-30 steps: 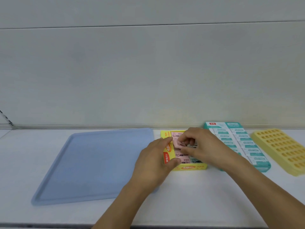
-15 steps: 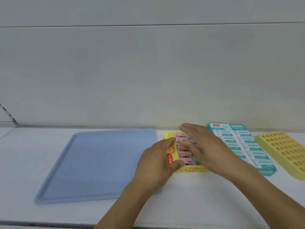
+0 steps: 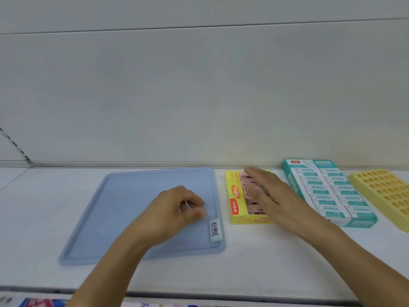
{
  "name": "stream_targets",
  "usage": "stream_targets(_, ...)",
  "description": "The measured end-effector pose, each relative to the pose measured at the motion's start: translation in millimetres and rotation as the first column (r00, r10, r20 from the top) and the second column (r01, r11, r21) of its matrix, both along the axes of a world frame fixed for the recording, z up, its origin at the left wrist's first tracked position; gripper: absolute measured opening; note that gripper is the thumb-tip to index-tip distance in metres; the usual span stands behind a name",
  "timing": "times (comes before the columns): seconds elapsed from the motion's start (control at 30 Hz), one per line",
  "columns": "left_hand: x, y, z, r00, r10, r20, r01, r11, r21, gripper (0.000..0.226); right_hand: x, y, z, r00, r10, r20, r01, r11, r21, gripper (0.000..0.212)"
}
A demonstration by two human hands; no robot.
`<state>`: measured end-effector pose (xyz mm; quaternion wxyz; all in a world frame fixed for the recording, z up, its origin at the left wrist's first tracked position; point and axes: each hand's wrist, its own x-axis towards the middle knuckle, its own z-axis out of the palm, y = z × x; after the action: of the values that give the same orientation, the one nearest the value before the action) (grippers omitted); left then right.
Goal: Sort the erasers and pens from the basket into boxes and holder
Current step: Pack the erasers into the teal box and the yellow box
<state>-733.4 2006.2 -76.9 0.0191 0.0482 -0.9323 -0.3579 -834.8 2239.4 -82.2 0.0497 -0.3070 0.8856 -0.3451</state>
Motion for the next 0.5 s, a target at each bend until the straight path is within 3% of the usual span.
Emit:
stream_targets(0.1,4.0,14.7,-7.5,0.989,-0.08,0.124,0.092,0.991,-0.095,0.041,2.8,-10.6,-10.6,0.967,0.004,-0.256,-0.034,0.993,-0.111,0.034)
stream_targets(0.2,1.4,27.2,-8.9,0.985,-0.093,0.145,0.108,0.989,-0.101,0.039,10.5,-17.9,-9.7,0.933,0.036,-0.359,-0.099,0.982,-0.161,0.028)
stream_targets(0.27,1.3,28.5,-6.8,0.989,-0.061,0.138,0.065,0.998,-0.025,0.036,16.2,-18.2,-9.0,0.927,0.063,-0.371,-0.132,0.978,-0.164,0.024)
stream_targets(0.33,2.9,30.8,-4.7,0.998,-0.006,0.059,-0.004,0.985,0.171,0.031,22.9,-17.3,-10.1,0.961,0.074,-0.267,-0.125,0.975,-0.181,0.016)
stream_targets(0.4,3.0,35.8,-1.1,0.991,0.093,-0.094,-0.051,0.925,0.376,0.027,29.5,-18.9,-7.6,0.992,0.106,-0.063,-0.118,0.962,-0.248,0.015)
stream_targets(0.5,-1.0,45.9,5.0,0.938,0.16,-0.308,0.027,0.851,0.524,0.022,34.6,-20.0,3.8,0.933,0.185,0.309,0.001,0.856,-0.517,0.018)
